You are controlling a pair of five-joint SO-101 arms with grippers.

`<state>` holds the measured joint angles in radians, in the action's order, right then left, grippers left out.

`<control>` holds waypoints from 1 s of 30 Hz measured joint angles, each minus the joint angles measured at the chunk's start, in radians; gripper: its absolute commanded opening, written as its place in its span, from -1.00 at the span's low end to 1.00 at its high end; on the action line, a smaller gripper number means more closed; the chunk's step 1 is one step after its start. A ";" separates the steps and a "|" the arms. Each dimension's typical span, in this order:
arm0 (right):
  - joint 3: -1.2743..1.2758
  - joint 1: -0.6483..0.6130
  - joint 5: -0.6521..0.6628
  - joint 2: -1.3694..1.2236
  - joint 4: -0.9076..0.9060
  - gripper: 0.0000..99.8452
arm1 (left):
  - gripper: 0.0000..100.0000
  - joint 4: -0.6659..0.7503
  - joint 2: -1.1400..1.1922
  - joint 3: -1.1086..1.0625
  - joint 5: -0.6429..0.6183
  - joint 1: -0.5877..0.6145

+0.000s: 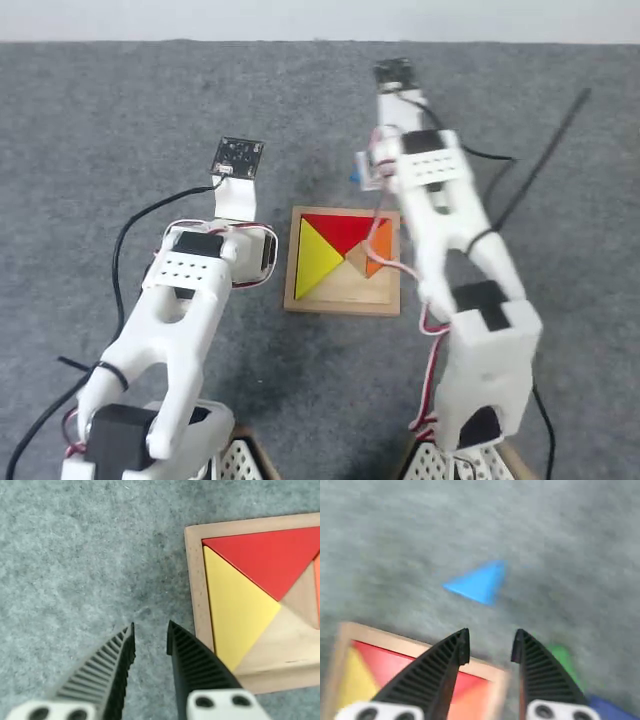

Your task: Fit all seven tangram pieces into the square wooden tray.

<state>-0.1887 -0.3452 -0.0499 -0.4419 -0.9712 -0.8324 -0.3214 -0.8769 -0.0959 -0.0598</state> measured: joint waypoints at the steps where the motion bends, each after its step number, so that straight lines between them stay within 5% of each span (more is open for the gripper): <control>1: -0.011 -0.025 -0.020 -0.015 0.014 -0.58 | -0.78 0.000 0.000 0.000 0.000 0.000; 13: -0.247 -0.025 -0.388 -0.315 0.078 -0.45 | -0.78 0.000 0.000 0.000 0.000 0.000; 25: -0.476 -0.018 -0.416 -0.466 -0.061 -0.46 | -0.78 0.000 0.000 0.000 0.000 0.000; 30: -0.489 -0.009 -0.416 -0.471 -0.089 -0.78 | -0.78 0.000 0.000 0.000 0.000 0.000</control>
<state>-0.6782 -0.3544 -0.4657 -0.9129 -1.0602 -0.8324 -0.3214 -0.8769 -0.0959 -0.0598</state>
